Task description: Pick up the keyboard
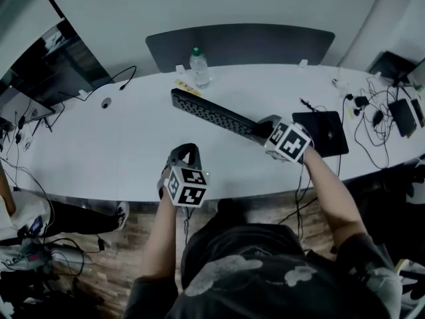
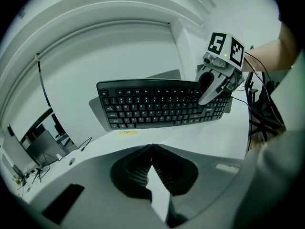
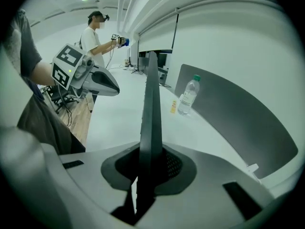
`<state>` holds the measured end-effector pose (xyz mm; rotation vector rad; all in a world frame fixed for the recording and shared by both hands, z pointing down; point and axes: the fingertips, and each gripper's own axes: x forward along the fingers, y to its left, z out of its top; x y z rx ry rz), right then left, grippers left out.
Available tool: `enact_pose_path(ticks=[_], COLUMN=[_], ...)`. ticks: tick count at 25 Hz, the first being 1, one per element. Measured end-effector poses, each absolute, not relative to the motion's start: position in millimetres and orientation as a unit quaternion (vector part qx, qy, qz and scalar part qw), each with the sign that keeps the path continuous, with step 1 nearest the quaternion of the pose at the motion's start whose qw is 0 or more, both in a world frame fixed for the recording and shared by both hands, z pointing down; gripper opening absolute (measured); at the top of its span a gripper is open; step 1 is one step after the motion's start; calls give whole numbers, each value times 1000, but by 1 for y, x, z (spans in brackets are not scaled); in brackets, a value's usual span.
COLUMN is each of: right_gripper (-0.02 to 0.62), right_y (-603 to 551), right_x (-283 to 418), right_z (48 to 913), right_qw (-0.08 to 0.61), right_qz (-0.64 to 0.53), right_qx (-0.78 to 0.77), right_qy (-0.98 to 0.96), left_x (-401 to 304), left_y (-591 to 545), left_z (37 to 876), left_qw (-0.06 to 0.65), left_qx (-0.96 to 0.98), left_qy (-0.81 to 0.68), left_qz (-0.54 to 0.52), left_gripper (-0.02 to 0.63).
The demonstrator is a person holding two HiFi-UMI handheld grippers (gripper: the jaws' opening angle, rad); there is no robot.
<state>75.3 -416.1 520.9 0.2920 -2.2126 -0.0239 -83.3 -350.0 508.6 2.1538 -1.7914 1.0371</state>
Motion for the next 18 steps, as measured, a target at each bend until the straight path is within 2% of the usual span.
enact_pose_path(ticks=[10, 18], right_gripper=[63, 62], right_y=[-378, -344], right_x=[97, 99], right_z=[494, 480], right_qw=[398, 367], right_qz=[-39, -29], right_qx=[159, 217], right_qy=[-902, -904], left_x=[-65, -72], left_y=[-290, -252], left_z=[480, 479], left_qw=[73, 105], left_qx=[699, 707], left_qy=[-653, -657], left_qz=[282, 240], left_gripper=[2, 2])
